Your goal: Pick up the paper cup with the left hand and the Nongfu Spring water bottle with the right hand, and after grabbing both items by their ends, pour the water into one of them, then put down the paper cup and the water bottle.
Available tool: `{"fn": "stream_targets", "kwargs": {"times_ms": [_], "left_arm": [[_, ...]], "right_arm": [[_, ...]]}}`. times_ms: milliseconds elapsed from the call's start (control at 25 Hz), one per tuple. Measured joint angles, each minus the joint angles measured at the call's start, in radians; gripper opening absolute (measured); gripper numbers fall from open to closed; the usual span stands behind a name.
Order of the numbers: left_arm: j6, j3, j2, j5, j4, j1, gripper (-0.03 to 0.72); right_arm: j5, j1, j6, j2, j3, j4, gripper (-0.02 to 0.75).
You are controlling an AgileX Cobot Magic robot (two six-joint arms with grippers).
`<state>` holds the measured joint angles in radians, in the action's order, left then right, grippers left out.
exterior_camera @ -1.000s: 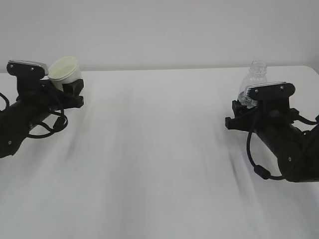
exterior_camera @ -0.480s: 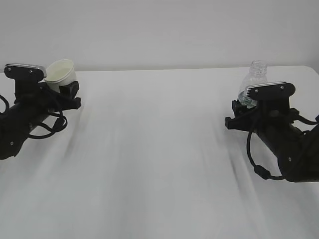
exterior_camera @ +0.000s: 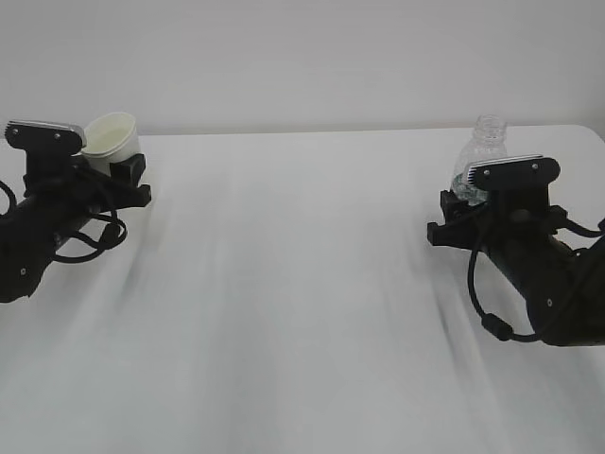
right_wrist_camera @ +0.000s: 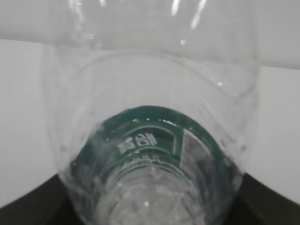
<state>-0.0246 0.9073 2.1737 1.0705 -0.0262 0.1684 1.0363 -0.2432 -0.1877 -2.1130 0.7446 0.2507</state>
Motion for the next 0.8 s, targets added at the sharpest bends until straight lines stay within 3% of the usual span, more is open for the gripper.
{"fn": "stream_targets", "kwargs": {"times_ms": [800], "left_arm": [[0.004,0.0,0.089,0.044,0.007,0.0,0.403]], "right_arm": [[0.0,0.0,0.0,0.0,0.0,0.0,0.482]]}}
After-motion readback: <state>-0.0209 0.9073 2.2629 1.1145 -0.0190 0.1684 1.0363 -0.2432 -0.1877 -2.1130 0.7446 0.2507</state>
